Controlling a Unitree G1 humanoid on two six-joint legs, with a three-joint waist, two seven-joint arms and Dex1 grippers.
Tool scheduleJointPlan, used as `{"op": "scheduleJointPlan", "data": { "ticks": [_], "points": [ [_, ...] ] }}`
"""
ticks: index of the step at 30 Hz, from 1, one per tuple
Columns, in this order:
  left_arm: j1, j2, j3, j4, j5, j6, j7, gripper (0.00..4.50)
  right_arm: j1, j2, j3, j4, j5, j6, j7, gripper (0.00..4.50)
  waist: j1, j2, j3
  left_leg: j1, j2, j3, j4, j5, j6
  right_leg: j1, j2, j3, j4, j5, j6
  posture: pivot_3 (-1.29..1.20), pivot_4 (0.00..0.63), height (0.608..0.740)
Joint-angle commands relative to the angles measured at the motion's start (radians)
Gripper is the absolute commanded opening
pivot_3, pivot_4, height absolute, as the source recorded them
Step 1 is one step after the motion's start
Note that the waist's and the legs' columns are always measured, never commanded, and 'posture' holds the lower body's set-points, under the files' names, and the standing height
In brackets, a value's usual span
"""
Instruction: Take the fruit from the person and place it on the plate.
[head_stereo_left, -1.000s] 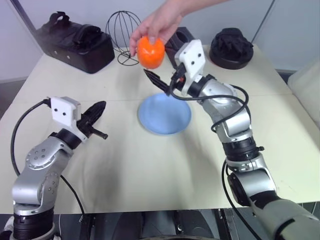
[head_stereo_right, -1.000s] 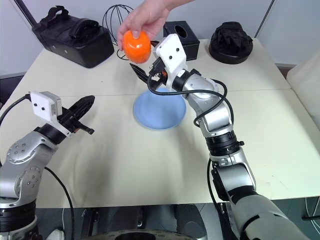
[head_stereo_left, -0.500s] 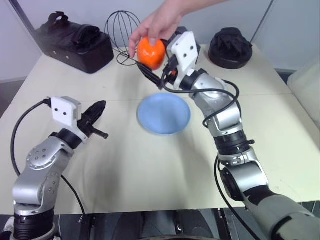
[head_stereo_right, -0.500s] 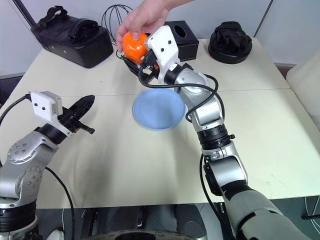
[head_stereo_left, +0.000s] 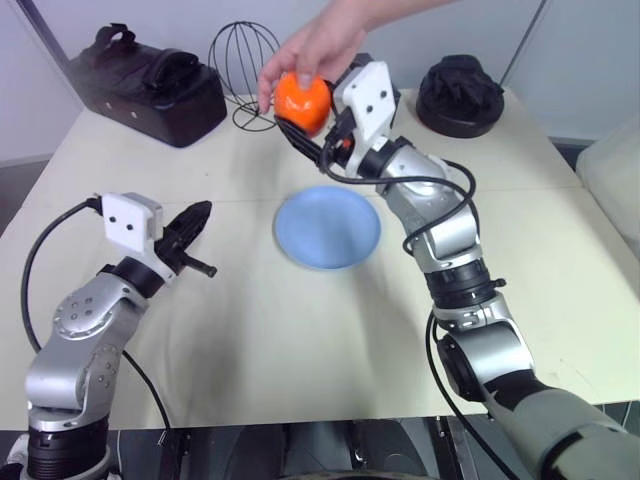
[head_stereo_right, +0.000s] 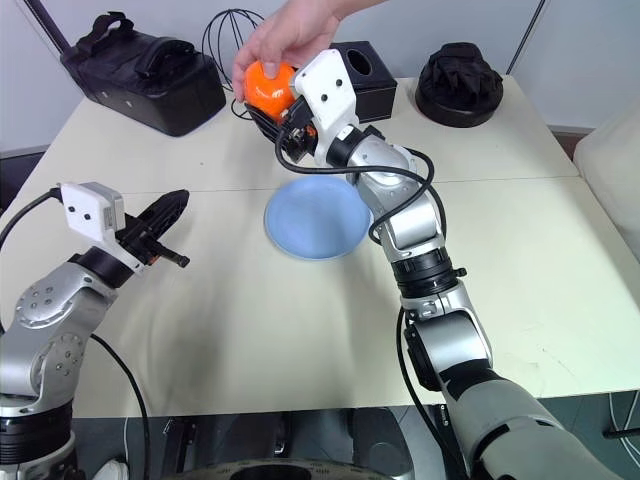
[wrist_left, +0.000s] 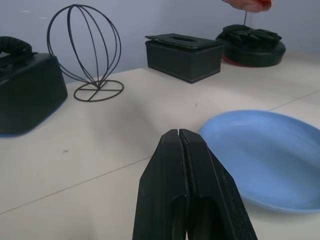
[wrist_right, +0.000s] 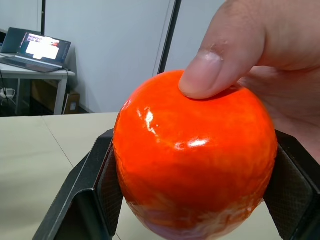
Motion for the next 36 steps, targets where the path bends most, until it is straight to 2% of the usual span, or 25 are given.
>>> {"op": "scheduleJointPlan", "data": {
  "ticks": [1,8,14,22,30,32,33,36],
  "points": [
    [-0.017,0.005,0.002,-0.029,0.004,-0.010,0.000,0.00,-0.009,-0.010,-0.018,-0.048,0.002,0.000,0.009,3.04,0.000,0.000,0.000,0.000,0.000,0.000,0.000,0.000,0.000,0.000,0.000,0.000,0.000,0.000,0.000,0.00,0.150,0.740],
    [-0.009,0.009,0.018,-0.016,-0.014,0.004,-0.008,0.00,0.161,-0.069,0.012,-0.115,-0.009,0.045,0.049,3.04,0.004,0.000,0.000,-0.001,0.000,0.000,0.000,0.000,0.000,0.000,-0.001,0.000,0.000,0.000,0.000,0.00,0.150,0.740],
    [-0.013,0.010,0.020,-0.015,-0.027,0.016,-0.018,0.00,0.314,-0.047,0.060,-0.022,-0.065,-0.019,0.043,3.04,-0.004,0.000,0.000,-0.001,0.000,0.000,0.000,0.000,0.000,0.000,0.000,0.000,0.000,0.000,0.000,0.00,0.150,0.740],
    [-0.002,0.002,0.011,-0.041,-0.083,0.055,-0.026,0.00,0.310,0.012,0.057,0.170,-0.104,-0.099,0.001,3.04,-0.021,0.000,0.000,0.000,0.000,0.000,0.000,0.000,0.000,0.000,0.000,0.000,0.000,0.000,0.000,0.00,0.150,0.740],
    [0.054,0.038,0.034,-0.085,-0.138,0.109,-0.047,0.00,0.320,0.009,0.060,0.199,-0.131,-0.114,0.014,3.04,-0.021,0.000,0.000,0.000,0.000,0.000,0.000,0.000,0.000,0.000,0.000,0.000,0.000,0.000,0.000,0.00,0.150,0.740],
    [0.061,0.042,0.037,-0.089,-0.142,0.112,-0.048,0.00,0.323,0.009,0.058,0.196,-0.134,-0.111,0.015,4.09,-0.021,0.000,0.000,0.000,0.000,0.000,0.000,0.000,0.000,0.000,0.000,0.000,0.000,0.000,0.000,0.00,0.150,0.740],
    [0.063,0.045,0.036,-0.089,-0.143,0.113,-0.048,0.00,0.325,0.009,0.057,0.192,-0.133,-0.108,0.016,4.44,-0.021,0.000,0.000,0.000,0.000,0.000,0.000,0.000,0.000,0.000,0.000,0.000,0.000,0.000,0.000,0.00,0.150,0.740],
    [0.065,0.048,0.036,-0.091,-0.147,0.113,-0.047,0.00,0.327,0.008,0.053,0.179,-0.134,-0.099,0.016,4.48,-0.021,0.000,0.000,0.000,0.000,0.000,0.000,0.000,0.000,0.000,0.000,0.000,0.000,0.000,0.000,0.00,0.150,0.740]
  ]
}}
